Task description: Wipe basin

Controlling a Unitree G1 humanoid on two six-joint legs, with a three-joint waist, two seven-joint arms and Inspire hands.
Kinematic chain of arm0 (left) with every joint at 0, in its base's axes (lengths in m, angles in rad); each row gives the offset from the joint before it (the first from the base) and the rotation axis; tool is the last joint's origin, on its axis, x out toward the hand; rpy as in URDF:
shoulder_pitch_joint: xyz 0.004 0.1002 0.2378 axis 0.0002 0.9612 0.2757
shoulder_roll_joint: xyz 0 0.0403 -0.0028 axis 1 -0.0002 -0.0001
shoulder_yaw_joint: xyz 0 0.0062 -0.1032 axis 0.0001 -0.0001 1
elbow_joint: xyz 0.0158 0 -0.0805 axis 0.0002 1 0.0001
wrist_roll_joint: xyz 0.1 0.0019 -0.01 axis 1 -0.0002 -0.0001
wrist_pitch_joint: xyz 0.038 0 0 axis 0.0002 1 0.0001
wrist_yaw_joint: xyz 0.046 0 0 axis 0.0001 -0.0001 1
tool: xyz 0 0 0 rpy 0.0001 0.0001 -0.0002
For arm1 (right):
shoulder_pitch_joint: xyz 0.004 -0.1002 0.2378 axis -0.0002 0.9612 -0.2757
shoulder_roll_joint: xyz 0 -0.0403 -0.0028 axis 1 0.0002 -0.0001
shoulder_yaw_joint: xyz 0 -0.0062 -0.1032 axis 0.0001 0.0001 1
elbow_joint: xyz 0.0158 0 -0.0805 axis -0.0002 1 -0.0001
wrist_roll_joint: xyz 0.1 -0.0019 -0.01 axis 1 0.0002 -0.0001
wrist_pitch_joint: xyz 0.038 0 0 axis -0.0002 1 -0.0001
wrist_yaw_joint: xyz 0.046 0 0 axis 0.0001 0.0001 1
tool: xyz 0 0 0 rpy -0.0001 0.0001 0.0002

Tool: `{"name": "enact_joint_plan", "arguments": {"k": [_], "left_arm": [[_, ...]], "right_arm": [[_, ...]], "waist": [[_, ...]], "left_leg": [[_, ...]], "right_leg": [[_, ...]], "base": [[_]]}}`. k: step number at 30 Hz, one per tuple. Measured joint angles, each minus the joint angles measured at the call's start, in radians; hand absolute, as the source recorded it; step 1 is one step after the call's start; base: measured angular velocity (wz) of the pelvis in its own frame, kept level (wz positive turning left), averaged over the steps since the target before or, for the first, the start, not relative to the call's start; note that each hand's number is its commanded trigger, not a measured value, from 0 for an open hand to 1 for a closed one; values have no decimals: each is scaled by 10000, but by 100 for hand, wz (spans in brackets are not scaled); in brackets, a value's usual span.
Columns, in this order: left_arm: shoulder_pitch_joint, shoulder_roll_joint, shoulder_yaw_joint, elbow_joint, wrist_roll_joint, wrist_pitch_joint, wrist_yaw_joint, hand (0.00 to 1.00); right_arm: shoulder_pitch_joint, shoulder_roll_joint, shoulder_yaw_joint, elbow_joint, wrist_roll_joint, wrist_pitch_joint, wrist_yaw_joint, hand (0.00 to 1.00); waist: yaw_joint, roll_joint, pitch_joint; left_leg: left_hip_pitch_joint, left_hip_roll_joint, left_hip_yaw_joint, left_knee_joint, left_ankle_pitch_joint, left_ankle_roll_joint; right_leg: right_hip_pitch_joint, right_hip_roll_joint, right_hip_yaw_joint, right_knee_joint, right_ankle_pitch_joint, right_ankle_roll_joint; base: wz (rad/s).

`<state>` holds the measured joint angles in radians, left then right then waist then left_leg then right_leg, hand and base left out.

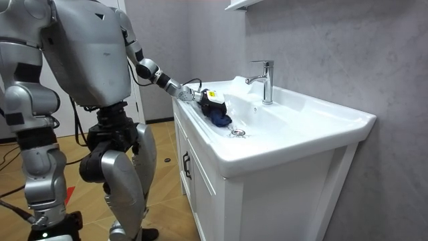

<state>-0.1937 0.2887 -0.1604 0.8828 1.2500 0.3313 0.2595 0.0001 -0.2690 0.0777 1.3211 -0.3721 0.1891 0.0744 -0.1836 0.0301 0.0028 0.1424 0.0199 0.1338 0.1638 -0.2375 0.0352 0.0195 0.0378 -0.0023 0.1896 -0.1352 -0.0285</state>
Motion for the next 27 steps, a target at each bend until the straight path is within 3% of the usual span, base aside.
{"name": "enact_joint_plan", "arguments": {"k": [6, 13, 16, 27], "left_arm": [[-614, -269, -54, 490, -9, 229, 136, 100], [-2005, -641, -437, 1235, -443, 234, 153, 100], [-2238, -778, -517, 1295, -407, 201, 157, 100], [-3254, -897, -1193, 1962, -847, 223, 426, 100]], "right_arm": [[-137, 60, 124, 111, 317, 99, -59, 0], [-1013, 68, 404, 432, 497, 47, -76, 0], [-1258, 78, 408, 625, 563, -15, -78, 0], [-1595, 185, 611, 834, 1146, -34, -179, 0]], "waist": [[-32, -69, 21], [-60, -177, 102], [-131, -177, 133], [-335, -220, 237]], "left_leg": [[-315, -14, 75, 28, 61, -4], [-1030, -18, 366, 35, 246, 23], [-1103, 27, 570, 36, 263, -2], [-1646, 33, 1055, 15, 395, -10]], "right_leg": [[-310, -7, 78, 41, 16, 14], [-1056, -12, 221, 7, 309, 8], [-1100, 8, 242, -32, 400, -24], [-1824, -24, 327, 166, 411, -39]], "base": [[2], [-7], [-10], [-2]]}}
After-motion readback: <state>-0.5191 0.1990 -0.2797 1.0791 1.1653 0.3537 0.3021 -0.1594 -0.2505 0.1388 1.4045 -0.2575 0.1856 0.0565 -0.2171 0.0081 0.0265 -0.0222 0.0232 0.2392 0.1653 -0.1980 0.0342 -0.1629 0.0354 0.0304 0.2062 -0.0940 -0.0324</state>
